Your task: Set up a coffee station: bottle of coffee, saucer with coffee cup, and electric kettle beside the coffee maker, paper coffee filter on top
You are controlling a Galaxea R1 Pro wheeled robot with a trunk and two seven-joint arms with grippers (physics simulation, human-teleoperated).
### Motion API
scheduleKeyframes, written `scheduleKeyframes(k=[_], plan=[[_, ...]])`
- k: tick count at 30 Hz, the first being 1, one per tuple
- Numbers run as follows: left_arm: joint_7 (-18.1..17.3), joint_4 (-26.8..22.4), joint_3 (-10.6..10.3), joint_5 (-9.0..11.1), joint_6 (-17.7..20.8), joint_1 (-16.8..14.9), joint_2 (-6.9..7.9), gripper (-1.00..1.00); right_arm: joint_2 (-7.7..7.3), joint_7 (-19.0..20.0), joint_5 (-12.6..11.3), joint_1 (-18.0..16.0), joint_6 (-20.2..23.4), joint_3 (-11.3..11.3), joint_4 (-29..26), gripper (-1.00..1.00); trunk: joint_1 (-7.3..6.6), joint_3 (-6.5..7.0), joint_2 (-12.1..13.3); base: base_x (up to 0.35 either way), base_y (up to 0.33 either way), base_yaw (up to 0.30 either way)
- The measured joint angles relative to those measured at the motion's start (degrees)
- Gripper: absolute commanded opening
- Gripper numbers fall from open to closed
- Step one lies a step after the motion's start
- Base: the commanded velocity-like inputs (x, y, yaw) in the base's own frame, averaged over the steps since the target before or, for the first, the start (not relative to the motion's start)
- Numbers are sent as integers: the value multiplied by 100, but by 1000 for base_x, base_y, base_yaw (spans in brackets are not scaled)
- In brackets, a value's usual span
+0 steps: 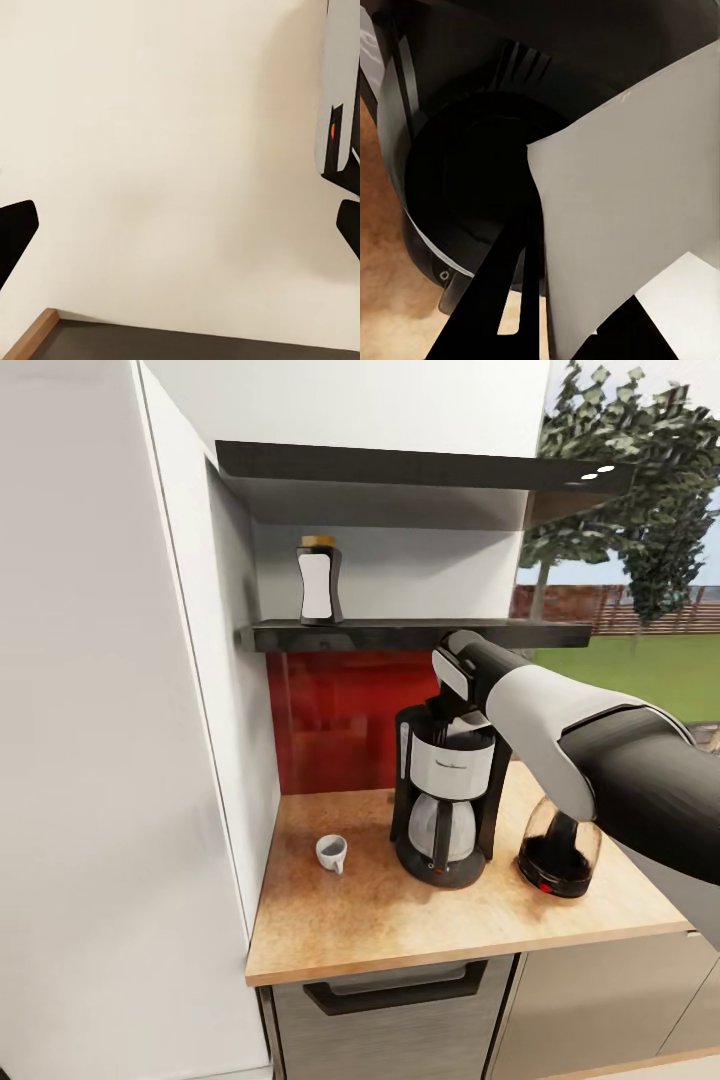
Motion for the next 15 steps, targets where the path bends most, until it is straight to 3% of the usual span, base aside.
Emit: scheduleKeyframes(k=[3, 4, 15], plan=[[0, 0, 3, 0, 0, -1, 0, 100, -1, 0, 0, 0, 0, 0, 0, -100, 0, 0, 0, 0, 0, 0], [0, 0, 3, 0, 0, 0, 0, 100, -1, 0, 0, 0, 0, 0, 0, 100, 0, 0, 0, 0, 0, 0], [0, 0, 2, 0, 0, 1, 3, 100, 6, -36, -5, 0, 0, 1, 0, 100, 0, 0, 0, 0, 0, 0]])
